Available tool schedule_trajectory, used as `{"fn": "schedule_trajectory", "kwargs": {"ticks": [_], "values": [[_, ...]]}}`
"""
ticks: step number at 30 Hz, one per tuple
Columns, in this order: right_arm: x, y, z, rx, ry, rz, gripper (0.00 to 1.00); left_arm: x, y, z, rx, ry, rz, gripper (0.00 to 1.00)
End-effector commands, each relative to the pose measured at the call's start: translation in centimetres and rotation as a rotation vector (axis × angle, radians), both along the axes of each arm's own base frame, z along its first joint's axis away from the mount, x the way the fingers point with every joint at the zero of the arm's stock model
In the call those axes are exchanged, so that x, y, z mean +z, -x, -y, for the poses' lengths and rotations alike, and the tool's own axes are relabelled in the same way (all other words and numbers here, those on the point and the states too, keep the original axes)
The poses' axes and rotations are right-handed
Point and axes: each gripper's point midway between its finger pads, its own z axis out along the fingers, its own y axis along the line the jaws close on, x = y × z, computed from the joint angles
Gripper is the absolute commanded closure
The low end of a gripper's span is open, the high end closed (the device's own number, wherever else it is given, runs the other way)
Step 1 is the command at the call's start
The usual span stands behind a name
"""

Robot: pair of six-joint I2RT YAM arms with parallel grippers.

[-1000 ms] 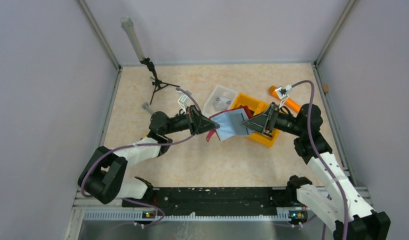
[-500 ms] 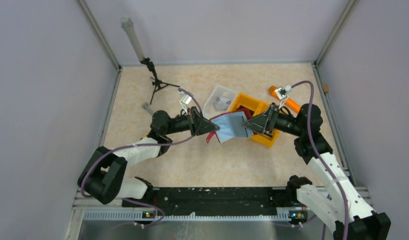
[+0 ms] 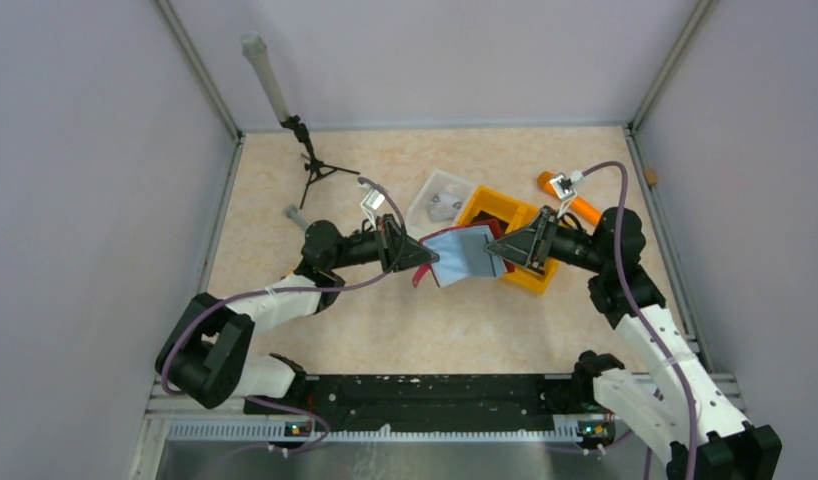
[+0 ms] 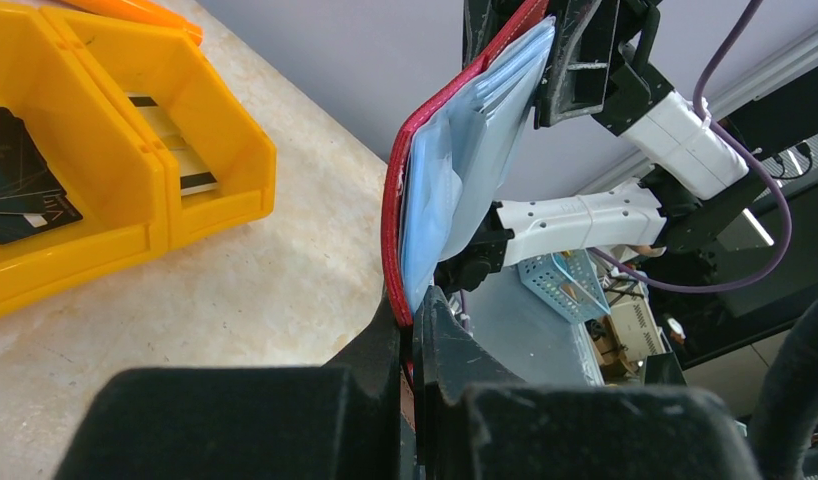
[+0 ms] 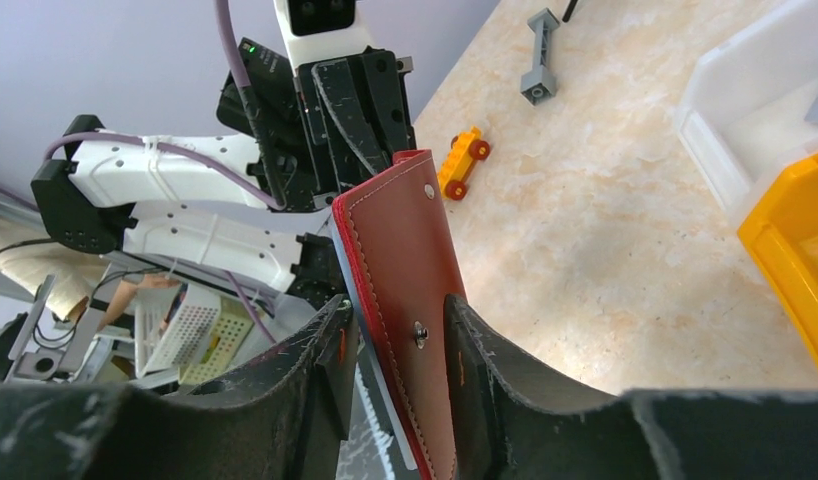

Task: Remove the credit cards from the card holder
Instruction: Remove the credit card from the card holder.

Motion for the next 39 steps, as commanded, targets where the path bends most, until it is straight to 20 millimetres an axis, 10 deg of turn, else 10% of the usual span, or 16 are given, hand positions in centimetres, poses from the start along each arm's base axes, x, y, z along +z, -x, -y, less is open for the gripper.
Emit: {"fn": "schedule_trajectory", "kwargs": {"ticks": [1,9,39], "values": [[2.9,0.6,-0.2,0.023,-0.028,0.094,0.61,2.5,-0.2,0.0,0.001,0.044,0.098,1.00],[3.5,1.1,-0.3,0.048,-0.052,0.106,0.45,2.2,-0.4,0.1,-0.001,0.036,0.089,1.00],[3.4,-0.4,-0.1,-0.010,0.014,0.081,1.00,2.3,-1.0,0.7,-0.031,0.059,0.057,1.00]]}}
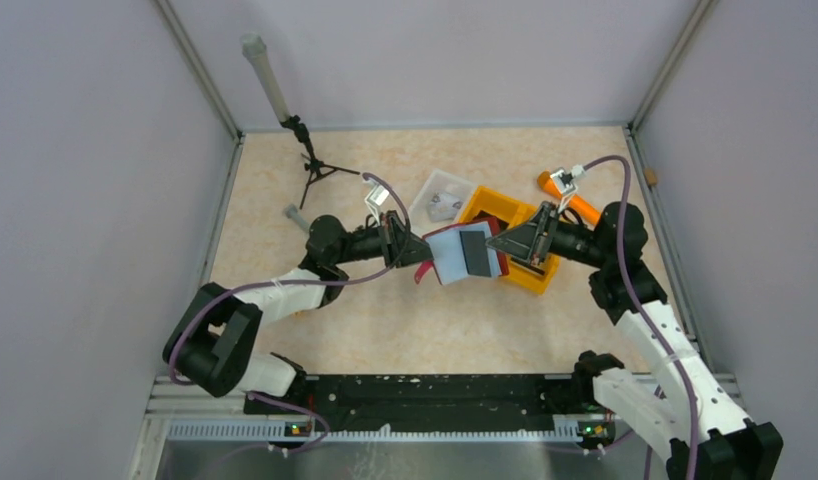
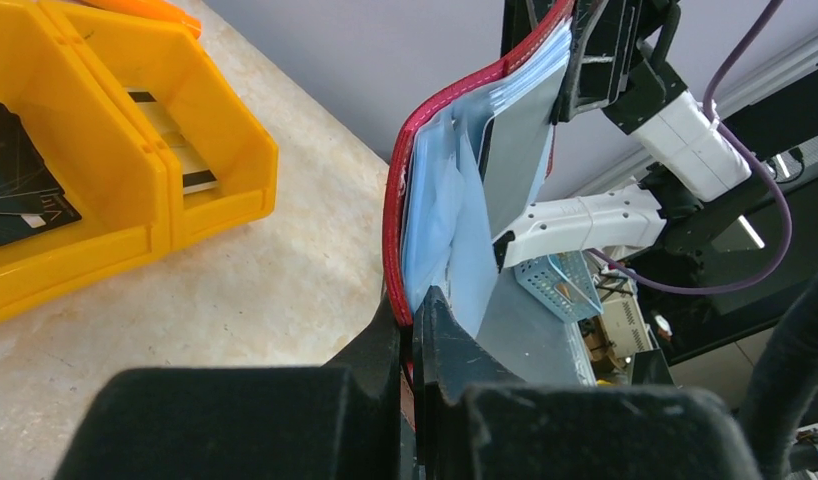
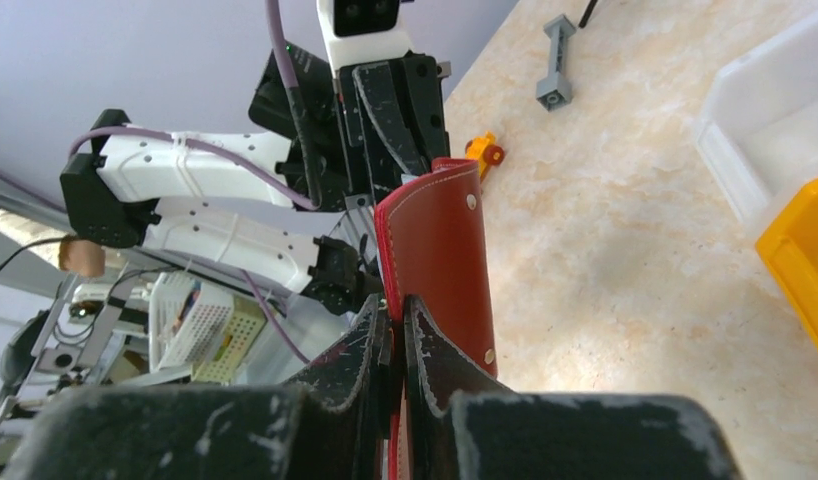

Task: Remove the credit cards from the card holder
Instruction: Remove the credit card from the card holder.

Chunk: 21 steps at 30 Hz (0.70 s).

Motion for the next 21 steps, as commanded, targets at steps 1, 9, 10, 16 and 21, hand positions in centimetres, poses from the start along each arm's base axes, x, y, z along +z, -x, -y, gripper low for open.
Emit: {"fn": "schedule_trajectory", "kwargs": {"ticks": [1,9,10,16,21], "values": [[1.6,-1.1,0.4,-0.069,0.071,0.064,1.00,2.7,-0.2,0.3,-0.022,0.073,0.072,1.00],[-0.8,-2.2,0.5,-0.101,0.060,-0.029,1.00,3.3,1.3,-0.8,-0.041,0.086,0.064,0.60],[-0.9,-2.2,0.5,-0.097,0.044,-0.036,1.00,3.3,1.3,-1.2,-0.031,0.087,0.060,0.57],[-0.4,-1.7,-0.3,-0.021,-0.109,-0.081,1.00,3.0,2.1,-2.1,-0.019,0.094,0.063,0.28],[-0.6,-1.4,-0.4,-0.002,-0.129,-0.104,1.00,2.9,2.0,-2.3,0.006,0.093,0.076,0.10]]}}
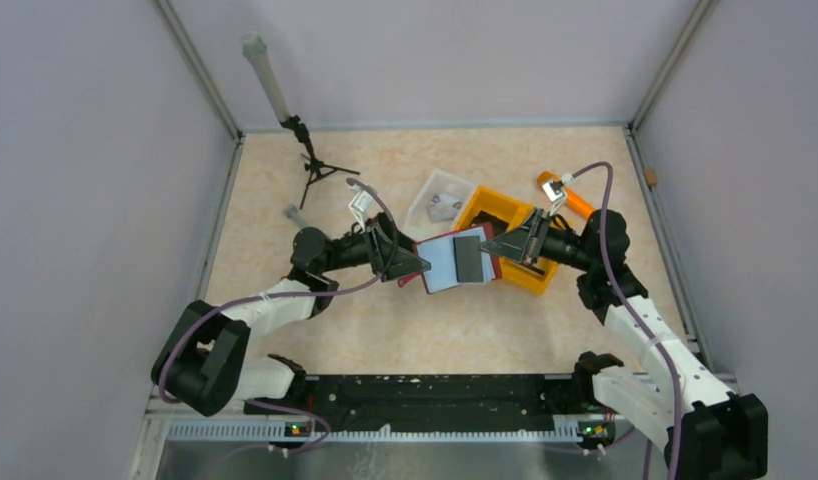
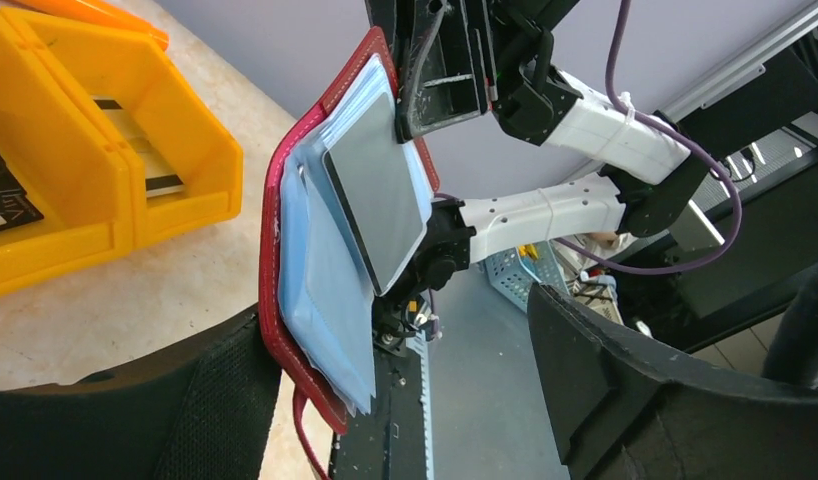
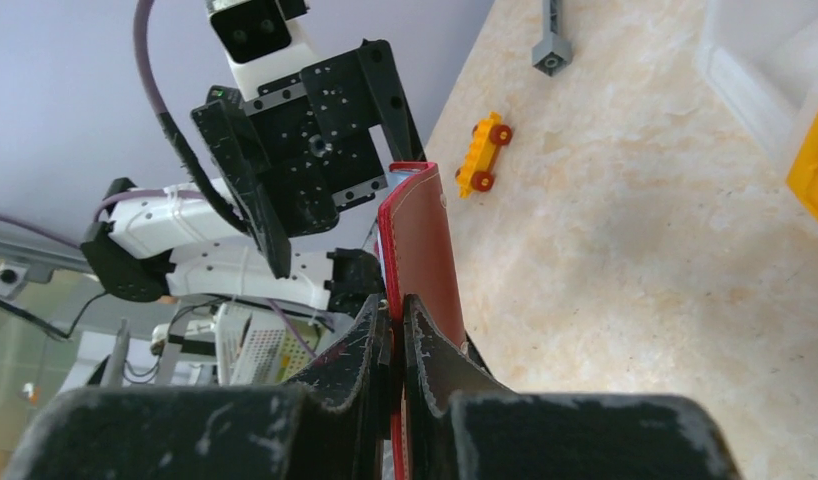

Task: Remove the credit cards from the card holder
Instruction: Remove the credit card from the card holder.

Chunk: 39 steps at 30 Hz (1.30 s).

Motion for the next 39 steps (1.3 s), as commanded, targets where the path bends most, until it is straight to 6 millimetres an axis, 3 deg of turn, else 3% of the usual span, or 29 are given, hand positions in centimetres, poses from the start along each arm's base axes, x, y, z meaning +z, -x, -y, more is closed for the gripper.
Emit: {"fn": "schedule_trajectory", "kwargs": {"ticks": [1,4,6,7,11,12,14,18,22,26,30,36,39], "values": [[3.3,0.6,-0.2,0.036,-0.082,0.090,1.00,1.3,0.1,-0.3,0.017,0.025,0.080,0.11],[3.7,1.0,-0.2,0.044,-0.102,0.093,1.00,1.4,-0.4,0.1,0.019,0.018,0.080,0.16],[3.8,1.1,-0.2,0.051,-0.114,0.088,1.00,1.5,-0.8,0.3,0.019,0.016,0.076,0.26],[3.7,1.2,-0.2,0.053,-0.120,0.081,1.00,1.5,-1.0,0.4,0.018,0.015,0.074,0.34],[3.2,1.2,-0.2,0.051,-0.125,0.075,1.00,1.9,-1.4,0.5,0.023,0.016,0.069,0.85],[3.0,1.2,-0.2,0.049,-0.119,0.079,1.00,2.1,-1.3,0.5,0.025,0.015,0.072,0.92],[2.4,1.1,-0.2,0.040,-0.103,0.081,0.89,2.2,-1.3,0.4,0.031,-0.009,0.044,1.00],[1.9,1.0,-0.2,0.048,-0.093,0.090,0.56,3.0,-0.7,0.0,0.020,-0.021,0.014,1.00],[1.8,1.4,-0.4,0.073,-0.096,0.107,0.46,3.9,-0.5,-0.2,0.035,-0.021,-0.019,1.00],[1.6,1.9,-0.8,0.104,-0.090,0.115,0.46,4.8,-0.2,-0.2,0.019,0.003,-0.027,1.00],[1.9,2.4,-1.0,0.133,-0.103,0.120,0.63,5.3,-0.1,-0.1,0.001,0.025,-0.032,1.00],[2.2,2.9,-1.5,0.159,-0.100,0.127,0.62,5.2,-0.5,0.2,-0.009,0.034,-0.062,1.00],[1.6,2.9,-1.9,0.172,-0.093,0.107,0.73,5.6,-0.3,0.2,-0.037,0.063,-0.069,1.00]]}}
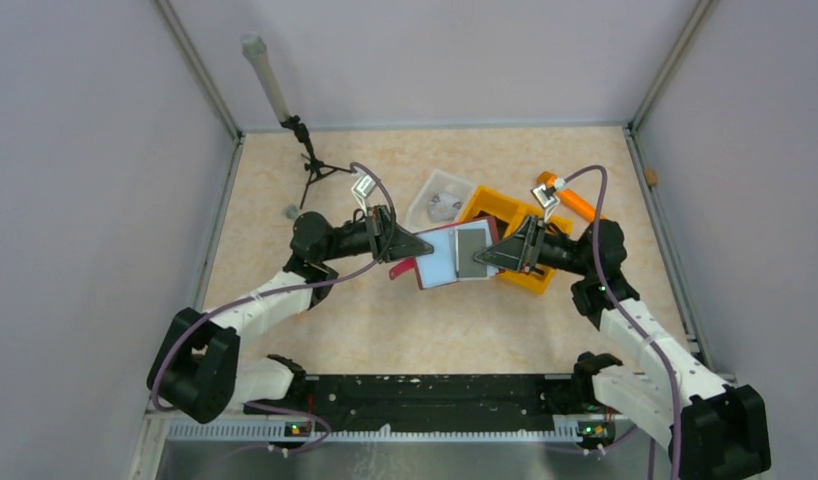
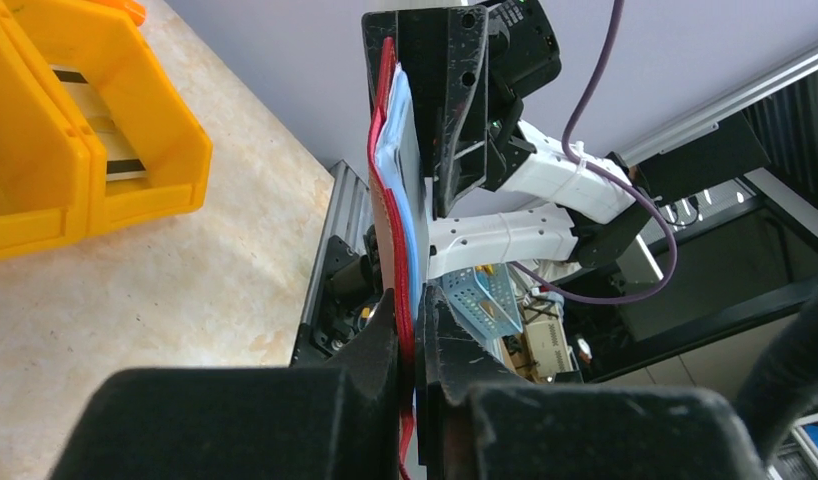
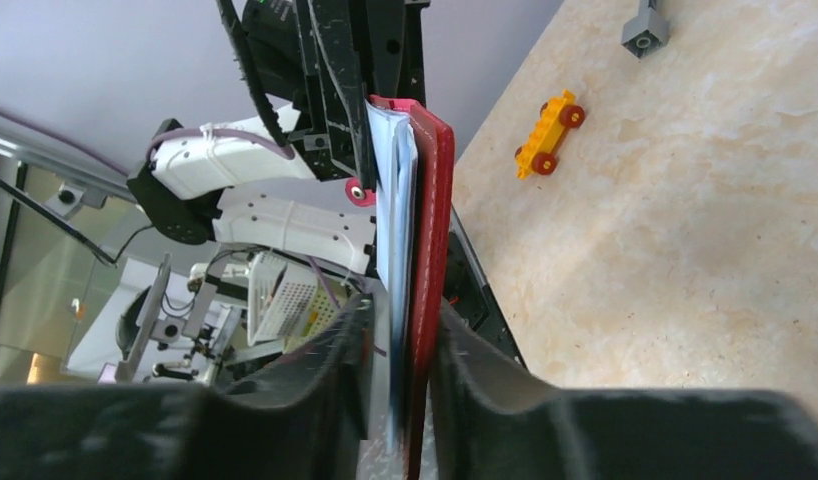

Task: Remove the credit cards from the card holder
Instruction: Remove the credit card from the card holder.

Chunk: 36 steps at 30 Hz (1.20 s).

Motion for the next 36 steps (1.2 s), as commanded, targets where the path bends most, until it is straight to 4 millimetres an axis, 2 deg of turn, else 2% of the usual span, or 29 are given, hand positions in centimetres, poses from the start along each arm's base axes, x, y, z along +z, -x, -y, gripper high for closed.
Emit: {"fn": "schedule_trajectory", "kwargs": {"ticks": [1,3,4,6,8,11,13,15,17,22,25,31,36], "values": [[0.4,0.3,-0.6,0.036,-0.006,0.041,0.80,3.1,0.3,0.0,-0.039,0.091,0.077,1.00],[0.7,0.4,-0.6,0.039,-0.015,0.045,0.91,2.9,0.3,0.0,-0.046,0.090,0.080,1.00],[0.9,0.4,-0.6,0.036,-0.017,0.051,0.94,2.6,0.2,0.0,-0.042,0.084,0.082,0.95],[1.1,0.4,-0.5,0.025,-0.011,0.048,1.00,1.8,-0.3,-0.1,-0.016,0.043,0.092,0.79],[1.0,0.3,-0.3,0.006,0.007,0.044,1.00,0.3,-1.4,-0.7,0.041,-0.032,0.052,0.56],[0.3,-0.5,0.0,-0.054,0.066,0.038,1.00,-2.0,-3.7,-2.9,0.207,-0.201,0.028,0.28],[0.1,-1.0,0.2,-0.087,0.086,0.030,1.00,-3.1,-4.7,-4.5,0.321,-0.337,0.035,0.19],[0.0,-1.2,0.2,-0.096,0.082,0.024,1.00,-2.8,-4.6,-5.2,0.360,-0.370,0.057,0.20],[-0.1,-1.4,0.1,-0.100,0.072,0.008,1.00,-1.8,-3.8,-5.0,0.336,-0.334,0.062,0.27],[-0.2,-1.6,-0.1,-0.093,0.021,-0.031,1.00,0.3,-1.8,-2.8,0.211,-0.170,0.053,0.61],[-0.1,-1.5,-0.2,-0.087,0.010,-0.035,1.00,0.8,-1.3,-1.7,0.169,-0.136,0.042,0.70],[0.0,-1.4,-0.1,-0.085,0.011,-0.031,1.00,1.8,-0.6,0.7,0.104,-0.086,0.045,0.72],[0.1,-1.2,-0.2,-0.077,0.003,-0.032,1.00,1.5,-0.4,2.7,0.057,-0.076,0.034,0.62]]}}
